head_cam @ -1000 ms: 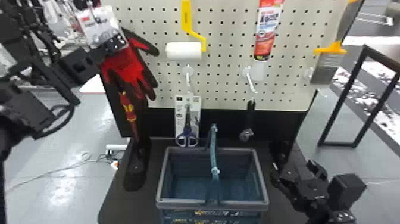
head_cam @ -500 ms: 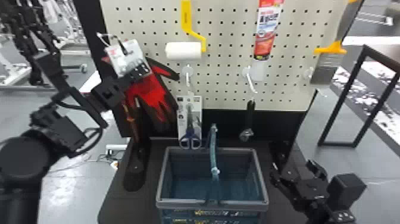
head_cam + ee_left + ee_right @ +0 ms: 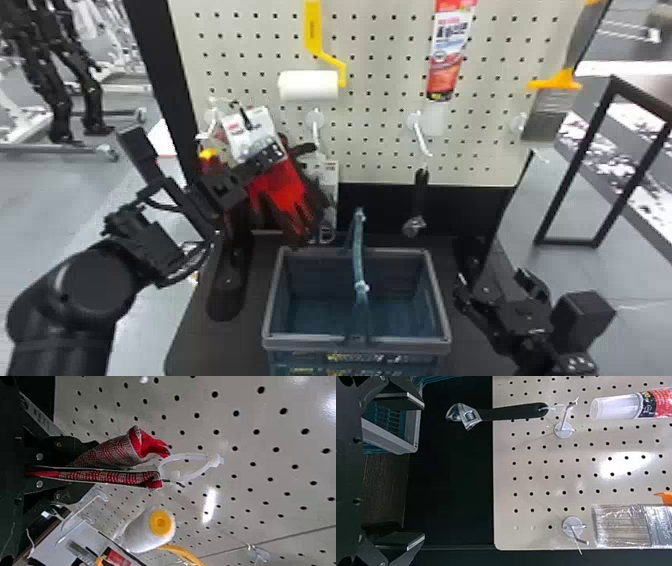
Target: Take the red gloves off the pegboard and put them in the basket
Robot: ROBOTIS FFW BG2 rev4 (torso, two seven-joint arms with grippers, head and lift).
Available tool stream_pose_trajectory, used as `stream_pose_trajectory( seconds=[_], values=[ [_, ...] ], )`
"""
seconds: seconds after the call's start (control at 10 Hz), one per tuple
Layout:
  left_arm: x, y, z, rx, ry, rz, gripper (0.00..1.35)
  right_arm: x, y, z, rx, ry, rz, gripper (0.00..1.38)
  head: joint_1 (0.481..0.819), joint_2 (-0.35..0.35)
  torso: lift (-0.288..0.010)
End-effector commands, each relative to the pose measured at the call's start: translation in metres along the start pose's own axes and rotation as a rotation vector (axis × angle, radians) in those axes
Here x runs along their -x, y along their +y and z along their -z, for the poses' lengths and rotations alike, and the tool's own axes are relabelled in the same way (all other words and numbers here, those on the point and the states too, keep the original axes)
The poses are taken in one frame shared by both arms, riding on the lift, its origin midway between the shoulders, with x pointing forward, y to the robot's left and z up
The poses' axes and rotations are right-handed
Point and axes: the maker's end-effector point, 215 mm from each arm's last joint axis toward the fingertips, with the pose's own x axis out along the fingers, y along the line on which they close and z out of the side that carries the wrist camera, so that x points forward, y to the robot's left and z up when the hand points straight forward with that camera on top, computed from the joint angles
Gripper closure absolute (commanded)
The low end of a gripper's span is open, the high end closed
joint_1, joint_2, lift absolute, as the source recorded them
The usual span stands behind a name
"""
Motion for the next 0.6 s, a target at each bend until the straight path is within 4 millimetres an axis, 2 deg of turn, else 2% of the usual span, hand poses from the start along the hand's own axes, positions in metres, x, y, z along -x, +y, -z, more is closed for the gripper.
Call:
stream_pose_trajectory(
  seconds=[0.0, 0.5],
  values=[
    [-0.004, 0.01, 0.022, 0.005, 0.027, -0.011, 1.21, 0.0, 0.0, 0.0, -0.001, 0.0, -0.002, 0.14, 0.549, 0.0, -0.1],
    [-0.014, 0.018, 0.081, -0.019, 0.108, -0.075, 1.21, 0.001, 0.0, 0.002, -0.003, 0.002, -0.004, 0.14, 0.549, 0.0, -0.1]
  ],
)
